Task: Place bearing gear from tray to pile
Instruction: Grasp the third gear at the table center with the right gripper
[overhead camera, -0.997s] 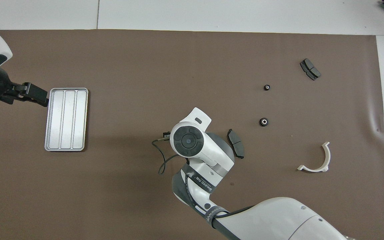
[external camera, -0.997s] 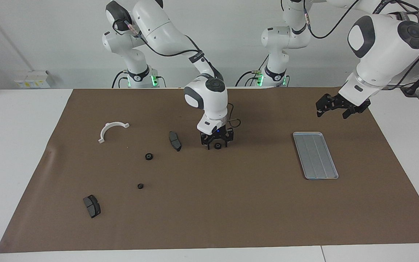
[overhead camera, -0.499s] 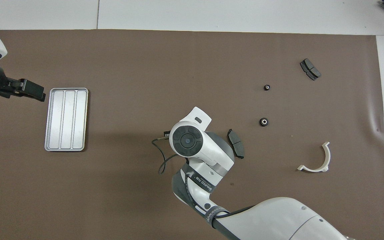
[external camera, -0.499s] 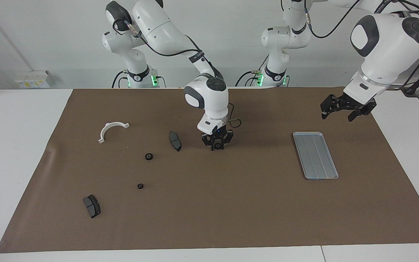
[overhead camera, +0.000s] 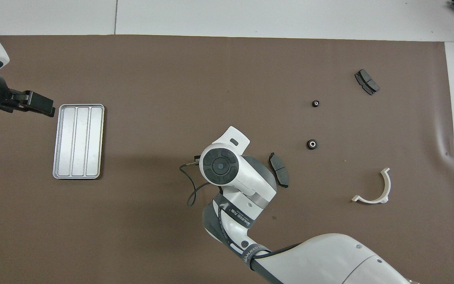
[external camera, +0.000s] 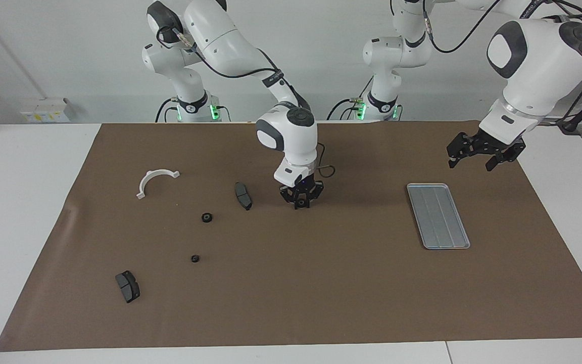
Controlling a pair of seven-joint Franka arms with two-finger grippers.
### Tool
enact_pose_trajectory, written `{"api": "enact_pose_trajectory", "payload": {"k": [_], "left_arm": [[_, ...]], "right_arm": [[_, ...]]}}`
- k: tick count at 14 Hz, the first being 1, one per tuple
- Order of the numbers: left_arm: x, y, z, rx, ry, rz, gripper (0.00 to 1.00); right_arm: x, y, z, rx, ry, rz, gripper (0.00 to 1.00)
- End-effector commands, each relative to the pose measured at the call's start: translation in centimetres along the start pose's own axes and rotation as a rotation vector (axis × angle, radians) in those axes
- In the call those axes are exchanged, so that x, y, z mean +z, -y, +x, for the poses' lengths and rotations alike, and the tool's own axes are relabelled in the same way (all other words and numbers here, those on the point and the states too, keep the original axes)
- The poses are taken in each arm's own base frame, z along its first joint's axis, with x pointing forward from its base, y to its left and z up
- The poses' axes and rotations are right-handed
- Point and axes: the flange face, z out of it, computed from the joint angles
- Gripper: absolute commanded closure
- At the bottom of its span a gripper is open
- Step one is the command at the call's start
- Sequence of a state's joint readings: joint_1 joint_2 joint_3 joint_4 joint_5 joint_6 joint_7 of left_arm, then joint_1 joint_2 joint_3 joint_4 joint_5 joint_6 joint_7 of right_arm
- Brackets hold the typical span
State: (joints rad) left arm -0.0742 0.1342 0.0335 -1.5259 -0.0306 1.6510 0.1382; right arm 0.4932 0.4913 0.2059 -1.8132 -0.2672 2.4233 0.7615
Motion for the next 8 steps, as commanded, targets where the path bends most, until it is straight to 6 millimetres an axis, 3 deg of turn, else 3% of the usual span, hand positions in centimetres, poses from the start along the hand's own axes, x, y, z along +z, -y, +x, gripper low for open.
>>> {"api": "enact_pose_trajectory", "payload": {"k": [1, 3, 4, 8], "left_arm": [[-0.2, 0.1, -0.9, 0.008, -0.010, 0.018, 0.00], [-0.1, 0.5, -0.9, 0.003, -0.008, 0.017, 0.00], [-0.2, 0.5, -0.9, 0.002, -0.010, 0.018, 0.00], [-0.2, 0.4, -0.9, 0.003, -0.010, 0.018, 0.00]], "right_arm": [[0.2, 0.3, -0.3, 0.018, 0.007, -0.032, 0.87], [-0.8, -0.9, 0.4, 0.038, -0.001, -0.037, 0.98], [-2.0, -2.5, 1.3, 0.055, -0.016, -0.039, 1.00], [-5.3, -11.0, 5.1, 0.098, -0.053, -0.062, 1.00]]}}
